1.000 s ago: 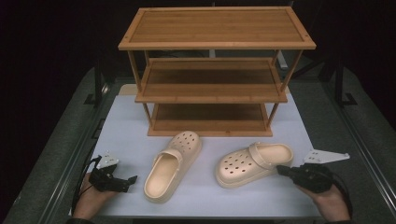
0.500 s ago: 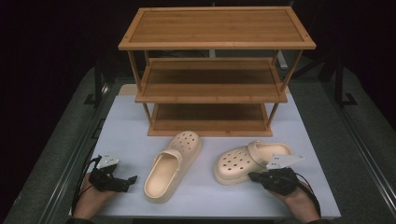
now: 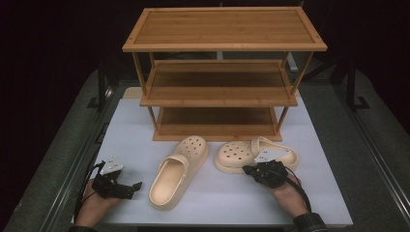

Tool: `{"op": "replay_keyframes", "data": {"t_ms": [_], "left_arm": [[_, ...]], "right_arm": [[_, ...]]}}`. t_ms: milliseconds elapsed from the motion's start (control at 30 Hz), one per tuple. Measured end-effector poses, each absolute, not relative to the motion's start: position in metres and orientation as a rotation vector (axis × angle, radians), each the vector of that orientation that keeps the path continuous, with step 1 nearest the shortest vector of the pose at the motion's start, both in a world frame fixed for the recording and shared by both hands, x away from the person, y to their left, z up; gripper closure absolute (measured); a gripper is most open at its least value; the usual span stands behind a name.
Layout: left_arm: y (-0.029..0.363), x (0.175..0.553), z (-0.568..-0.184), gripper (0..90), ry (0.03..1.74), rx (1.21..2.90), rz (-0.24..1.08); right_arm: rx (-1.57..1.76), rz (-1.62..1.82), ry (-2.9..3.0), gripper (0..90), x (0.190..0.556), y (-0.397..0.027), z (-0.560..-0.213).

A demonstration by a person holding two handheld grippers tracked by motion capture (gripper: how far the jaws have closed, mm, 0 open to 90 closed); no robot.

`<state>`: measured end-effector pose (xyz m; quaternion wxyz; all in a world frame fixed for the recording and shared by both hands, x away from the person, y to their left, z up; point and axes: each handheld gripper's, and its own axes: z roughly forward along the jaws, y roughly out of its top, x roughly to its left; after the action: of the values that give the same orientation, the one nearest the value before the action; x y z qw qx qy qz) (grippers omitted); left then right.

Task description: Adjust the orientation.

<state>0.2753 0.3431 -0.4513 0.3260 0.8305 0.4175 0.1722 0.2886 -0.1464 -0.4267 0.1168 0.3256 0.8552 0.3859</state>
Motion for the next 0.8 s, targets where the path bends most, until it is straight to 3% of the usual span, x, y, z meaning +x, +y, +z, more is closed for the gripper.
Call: {"op": "replay_keyframes", "data": {"t_ms": [167, 400, 800], "left_arm": [[0.343, 0.275, -0.451, 0.0, 1.094, 2.176, 0.451], [0.343, 0.275, -0.451, 0.0, 1.094, 2.176, 0.451], [0.343, 0.275, -0.451, 0.0, 1.094, 2.176, 0.452]], "right_arm": [[0.916, 1.191, 2.507, 90.0, 0.279, -0.149, -0.416], [0.97, 1.309, 2.501, 90.0, 0.265, -0.19, -0.395], [1.092, 1.295, 2.312, 90.0, 0.287, -0.259, -0.381]]}}
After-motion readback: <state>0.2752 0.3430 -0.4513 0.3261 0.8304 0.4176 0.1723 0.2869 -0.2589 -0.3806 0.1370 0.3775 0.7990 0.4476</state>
